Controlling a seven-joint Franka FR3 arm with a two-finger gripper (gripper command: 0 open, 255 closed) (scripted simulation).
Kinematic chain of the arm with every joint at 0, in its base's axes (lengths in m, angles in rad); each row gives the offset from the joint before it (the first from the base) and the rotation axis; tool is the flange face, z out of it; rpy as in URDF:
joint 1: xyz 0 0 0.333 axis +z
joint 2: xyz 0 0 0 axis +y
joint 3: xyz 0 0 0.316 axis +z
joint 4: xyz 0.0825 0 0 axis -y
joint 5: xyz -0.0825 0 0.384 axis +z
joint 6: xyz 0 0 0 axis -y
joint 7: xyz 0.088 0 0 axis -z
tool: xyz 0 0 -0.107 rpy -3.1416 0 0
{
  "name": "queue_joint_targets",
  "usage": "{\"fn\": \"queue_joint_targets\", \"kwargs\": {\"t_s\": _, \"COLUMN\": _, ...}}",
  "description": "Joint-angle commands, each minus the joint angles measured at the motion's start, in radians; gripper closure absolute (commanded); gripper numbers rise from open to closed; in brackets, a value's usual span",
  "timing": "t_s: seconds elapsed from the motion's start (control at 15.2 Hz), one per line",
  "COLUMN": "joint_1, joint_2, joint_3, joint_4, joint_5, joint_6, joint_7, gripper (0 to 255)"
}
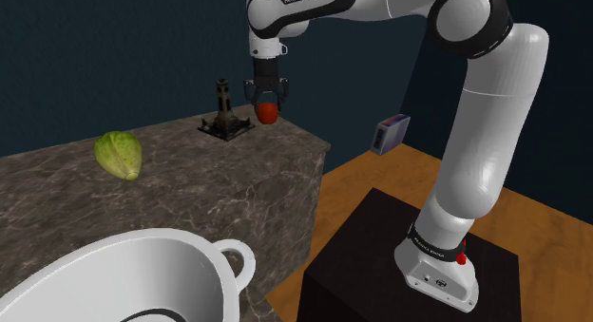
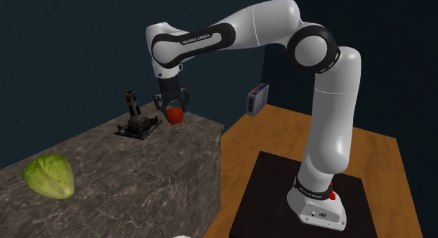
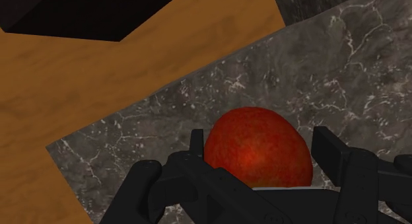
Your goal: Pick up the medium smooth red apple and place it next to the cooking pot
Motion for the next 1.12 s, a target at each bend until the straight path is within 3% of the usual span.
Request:
{"fn": "queue_joint_targets", "kwargs": {"t_s": 0.0, "joint_1": -0.001, "joint_2": -0.001, "joint_3": 0.000, "joint_4": 0.027, "joint_5": 0.000, "joint_6": -0.028, "joint_7": -0.001, "gripper": 255}}
{"fn": "queue_joint_targets", "kwargs": {"t_s": 0.53, "joint_1": 0.000, "joint_2": 0.001, "joint_3": 0.000, "joint_4": 0.124, "joint_5": 0.000, "joint_6": -0.123, "joint_7": 0.001, "gripper": 255}}
{"fn": "queue_joint_targets", "kwargs": {"t_s": 1.06, "joint_1": 0.060, "joint_2": -0.237, "joint_3": 0.057, "joint_4": -0.170, "joint_5": 0.043, "joint_6": -0.062, "joint_7": 0.110, "gripper": 255}}
